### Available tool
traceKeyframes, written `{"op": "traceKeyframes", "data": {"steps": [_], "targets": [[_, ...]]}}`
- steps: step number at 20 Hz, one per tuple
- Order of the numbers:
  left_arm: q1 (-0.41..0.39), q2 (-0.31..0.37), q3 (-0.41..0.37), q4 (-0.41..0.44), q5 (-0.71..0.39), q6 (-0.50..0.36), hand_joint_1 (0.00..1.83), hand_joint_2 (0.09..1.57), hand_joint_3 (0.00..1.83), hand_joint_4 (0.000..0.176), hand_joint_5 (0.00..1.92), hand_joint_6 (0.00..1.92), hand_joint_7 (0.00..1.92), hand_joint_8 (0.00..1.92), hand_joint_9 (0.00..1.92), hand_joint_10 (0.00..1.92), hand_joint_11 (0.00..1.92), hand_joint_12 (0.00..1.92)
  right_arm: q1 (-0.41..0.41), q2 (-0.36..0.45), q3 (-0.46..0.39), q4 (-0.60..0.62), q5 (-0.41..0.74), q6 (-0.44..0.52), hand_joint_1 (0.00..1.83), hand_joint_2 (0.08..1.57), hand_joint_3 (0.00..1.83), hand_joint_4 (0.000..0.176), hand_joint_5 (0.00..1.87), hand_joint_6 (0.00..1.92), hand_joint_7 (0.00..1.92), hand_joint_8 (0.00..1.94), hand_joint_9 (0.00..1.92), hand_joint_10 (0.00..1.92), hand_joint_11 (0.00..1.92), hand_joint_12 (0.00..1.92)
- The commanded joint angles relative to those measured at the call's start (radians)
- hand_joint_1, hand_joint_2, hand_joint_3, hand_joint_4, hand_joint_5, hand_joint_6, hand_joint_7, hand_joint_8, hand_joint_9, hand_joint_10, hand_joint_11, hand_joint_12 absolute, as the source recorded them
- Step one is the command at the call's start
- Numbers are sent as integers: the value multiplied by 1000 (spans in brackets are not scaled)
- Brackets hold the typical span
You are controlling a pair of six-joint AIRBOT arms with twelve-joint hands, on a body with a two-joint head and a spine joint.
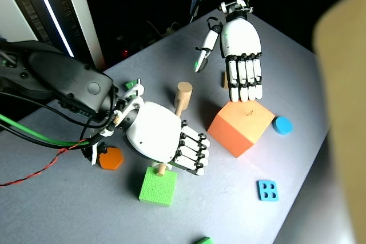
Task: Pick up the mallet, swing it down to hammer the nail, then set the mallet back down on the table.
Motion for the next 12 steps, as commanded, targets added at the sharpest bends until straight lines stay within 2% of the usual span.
{"op": "traceKeyframes", "data": {"steps": [1,2,8,11,12], "targets": [[-3,-1,-2,-15,-86,-2,0,1196,0,0,11,1,0,0,0,0,0,0,-4,-3,8,-28,-19,-5,1432,991,0,0,0,0,0,0,0,0,0,336],[-3,-1,-2,-15,-86,-2,0,1198,1,0,19,4,0,0,0,0,0,0,-8,-8,14,-28,-20,-5,1411,996,0,0,0,0,0,0,0,0,0,224],[-2,-1,-3,-15,-86,-9,0,1205,3,0,19,1,0,0,0,0,0,0,-32,-41,52,-28,-31,-1,1363,1003,2,0,0,0,0,0,0,0,0,193],[-2,-1,-3,-15,-87,-10,0,1202,2,0,26,3,0,0,0,0,0,0,-40,-52,64,-28,-38,-3,1373,1017,3,0,0,0,0,0,0,0,0,74],[-2,-1,-3,-15,-87,-11,0,1201,1,0,23,2,0,0,0,0,0,0,-44,-54,65,-28,-41,-6,1366,1009,0,0,0,0,0,0,0,0,0,130]]}}
